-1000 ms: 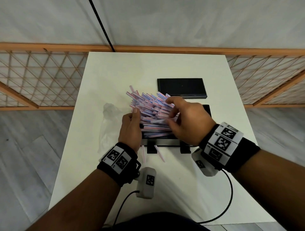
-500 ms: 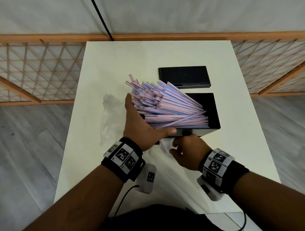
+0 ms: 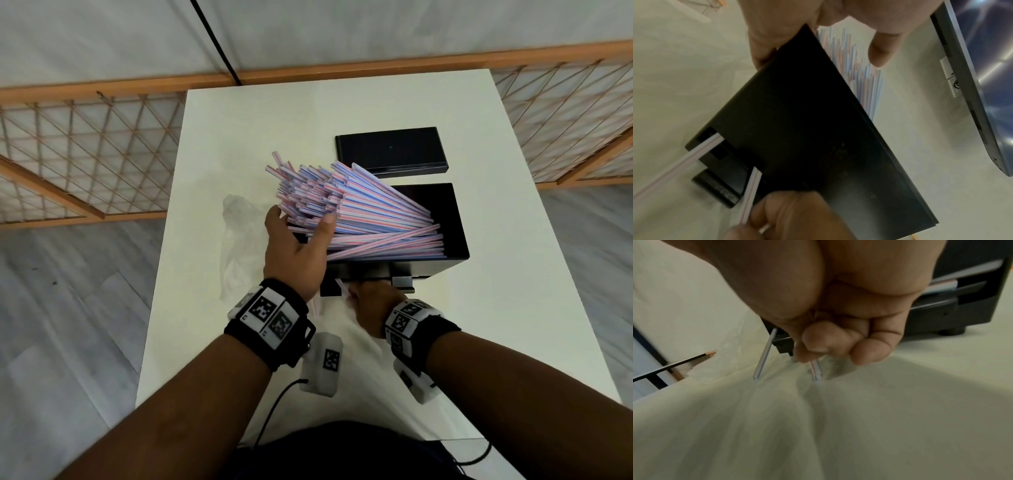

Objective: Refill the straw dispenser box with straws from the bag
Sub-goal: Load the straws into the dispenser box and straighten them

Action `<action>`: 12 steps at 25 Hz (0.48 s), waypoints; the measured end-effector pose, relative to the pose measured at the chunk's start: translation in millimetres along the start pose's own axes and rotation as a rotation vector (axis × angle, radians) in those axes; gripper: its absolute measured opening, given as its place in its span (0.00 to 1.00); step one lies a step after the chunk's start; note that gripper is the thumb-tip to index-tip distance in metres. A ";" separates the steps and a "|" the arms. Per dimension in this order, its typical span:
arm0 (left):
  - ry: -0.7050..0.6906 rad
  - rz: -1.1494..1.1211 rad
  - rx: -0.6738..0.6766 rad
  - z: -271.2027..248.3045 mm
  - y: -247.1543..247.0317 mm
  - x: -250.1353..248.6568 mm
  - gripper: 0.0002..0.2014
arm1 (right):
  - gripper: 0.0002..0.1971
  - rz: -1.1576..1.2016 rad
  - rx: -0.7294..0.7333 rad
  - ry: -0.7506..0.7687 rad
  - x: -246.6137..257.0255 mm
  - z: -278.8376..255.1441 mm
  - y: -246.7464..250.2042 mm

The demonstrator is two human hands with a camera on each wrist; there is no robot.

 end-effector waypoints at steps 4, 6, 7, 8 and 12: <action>0.016 -0.044 0.001 0.4 -0.2 1.7 0.35 | 0.20 -0.032 0.058 -0.075 -16.9 5.7 -10.1; 0.022 -0.043 0.002 1.6 0.0 2.4 0.37 | 0.26 -0.017 0.014 -0.047 -8.0 6.8 -4.1; 0.030 -0.046 0.000 3.0 0.8 4.4 0.37 | 0.25 -0.005 -0.016 -0.012 -1.4 8.2 -1.3; 0.036 -0.052 0.003 3.2 1.6 5.0 0.37 | 0.22 0.001 -0.025 0.013 4.5 7.5 0.3; 0.071 -0.083 0.012 3.6 2.4 12.3 0.38 | 0.16 0.036 0.063 -0.042 -10.8 -5.2 -14.7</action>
Point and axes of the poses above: each hand's wrist, its own z-axis towards the middle knuckle, its own y-axis out of the back of the hand, x = y × z, the point moved 8 cm from there along z, towards the middle knuckle, and after that the axes turned 10 degrees about x, right-handed, at the moved point
